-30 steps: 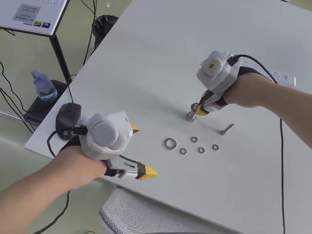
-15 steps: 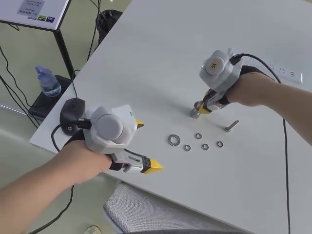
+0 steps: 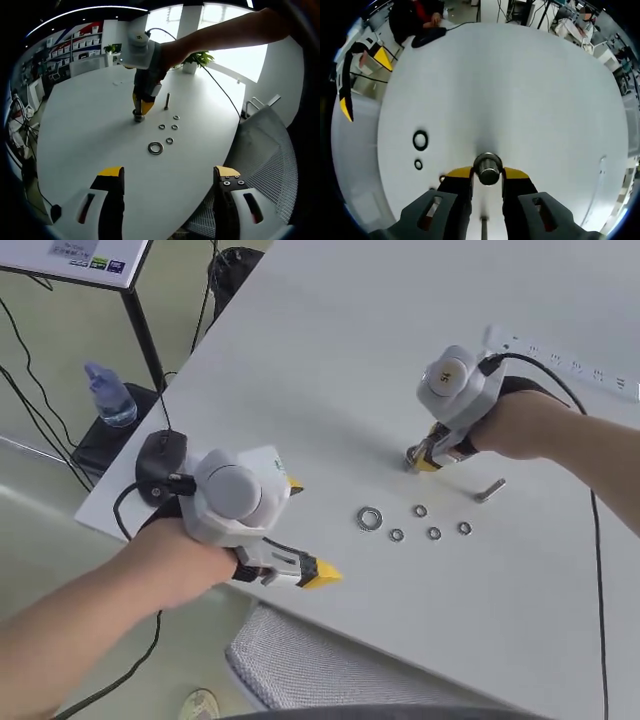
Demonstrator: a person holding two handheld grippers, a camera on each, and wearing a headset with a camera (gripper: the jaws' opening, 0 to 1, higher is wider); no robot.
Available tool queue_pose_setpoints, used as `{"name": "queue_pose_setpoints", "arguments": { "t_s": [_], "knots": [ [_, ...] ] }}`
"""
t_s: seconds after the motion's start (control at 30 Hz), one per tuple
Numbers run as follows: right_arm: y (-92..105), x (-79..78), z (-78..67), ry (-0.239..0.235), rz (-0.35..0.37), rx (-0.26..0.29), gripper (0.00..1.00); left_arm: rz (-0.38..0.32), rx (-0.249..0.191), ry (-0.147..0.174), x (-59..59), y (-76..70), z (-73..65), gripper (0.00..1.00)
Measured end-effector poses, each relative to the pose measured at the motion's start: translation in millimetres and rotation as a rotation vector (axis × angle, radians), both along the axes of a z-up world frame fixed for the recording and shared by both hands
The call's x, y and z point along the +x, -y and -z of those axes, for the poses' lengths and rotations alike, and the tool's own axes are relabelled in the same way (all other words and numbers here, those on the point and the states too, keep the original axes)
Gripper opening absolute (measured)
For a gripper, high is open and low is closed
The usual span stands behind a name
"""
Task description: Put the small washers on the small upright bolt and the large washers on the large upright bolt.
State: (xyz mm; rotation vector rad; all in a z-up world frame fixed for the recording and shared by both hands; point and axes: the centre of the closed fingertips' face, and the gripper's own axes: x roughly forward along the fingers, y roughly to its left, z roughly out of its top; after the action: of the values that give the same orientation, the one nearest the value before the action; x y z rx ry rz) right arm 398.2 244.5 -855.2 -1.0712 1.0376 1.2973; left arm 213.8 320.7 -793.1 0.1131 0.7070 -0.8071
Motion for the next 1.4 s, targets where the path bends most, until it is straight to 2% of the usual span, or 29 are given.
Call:
{"name": "queue_pose_setpoints", "arguments": {
  "t_s": [0.53,1.0,1.4],
  "knots": [
    [-2.8,4.9,12.9,0.003,-0.009,-0.015,0.22,0.012,0.002,-0.009,-2.1,-0.1,1.4,0.69],
    [-2.5,0.2,10.7,-0.004,0.007,-0.007,0.22,0.017,0.001,-0.016,-3.7,0.8,2.2,0.67],
    [-3.6,0.1,11.7,-0.009,-0.021,-0.001,0.24,0.020,0.000,-0.024,-7.1,2.2,3.5,0.67]
  ]
}}
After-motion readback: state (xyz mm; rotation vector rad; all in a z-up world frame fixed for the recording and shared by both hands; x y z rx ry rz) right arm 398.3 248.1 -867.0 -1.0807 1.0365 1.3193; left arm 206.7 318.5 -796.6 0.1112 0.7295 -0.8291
